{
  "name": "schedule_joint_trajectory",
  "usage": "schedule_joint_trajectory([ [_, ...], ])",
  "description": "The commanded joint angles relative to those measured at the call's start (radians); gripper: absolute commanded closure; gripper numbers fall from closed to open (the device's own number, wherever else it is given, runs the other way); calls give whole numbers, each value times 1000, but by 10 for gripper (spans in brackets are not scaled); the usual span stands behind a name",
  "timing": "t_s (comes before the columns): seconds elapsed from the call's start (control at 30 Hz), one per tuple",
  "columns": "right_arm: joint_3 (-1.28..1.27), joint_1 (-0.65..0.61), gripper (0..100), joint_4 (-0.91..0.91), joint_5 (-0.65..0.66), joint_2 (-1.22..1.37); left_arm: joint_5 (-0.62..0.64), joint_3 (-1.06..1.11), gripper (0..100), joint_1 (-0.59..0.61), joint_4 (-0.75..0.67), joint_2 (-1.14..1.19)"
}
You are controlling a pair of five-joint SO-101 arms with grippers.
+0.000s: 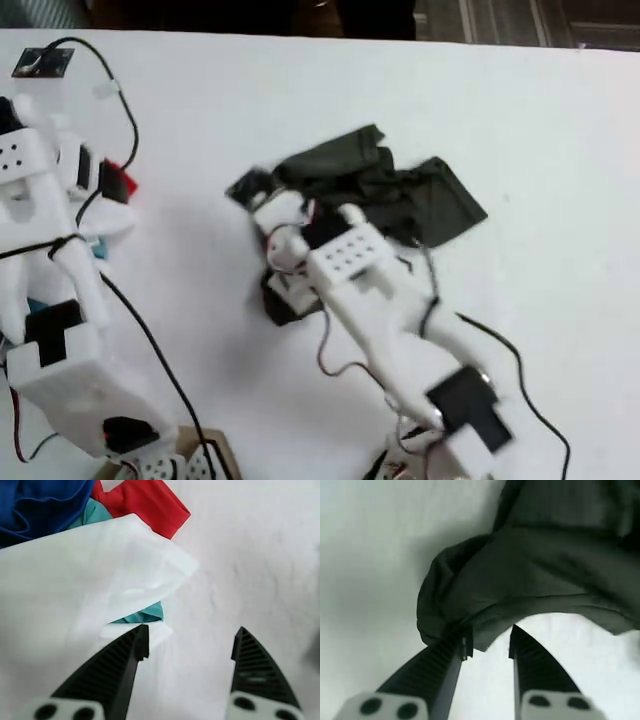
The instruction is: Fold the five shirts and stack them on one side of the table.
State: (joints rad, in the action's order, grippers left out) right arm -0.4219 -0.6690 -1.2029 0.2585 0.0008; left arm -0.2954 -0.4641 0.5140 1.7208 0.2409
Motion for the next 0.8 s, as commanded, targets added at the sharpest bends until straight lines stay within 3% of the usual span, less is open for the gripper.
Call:
schedule_joint_trajectory([
  [0.0,46,-31,872,15,-11,97,12,-1,718,3,-20,-52],
  [0.3,175,-127,872,-73,-9,154,5,21,718,69,-29,-48],
  [0.77,186,-125,897,-44,-3,305,5,13,718,123,-21,-54],
])
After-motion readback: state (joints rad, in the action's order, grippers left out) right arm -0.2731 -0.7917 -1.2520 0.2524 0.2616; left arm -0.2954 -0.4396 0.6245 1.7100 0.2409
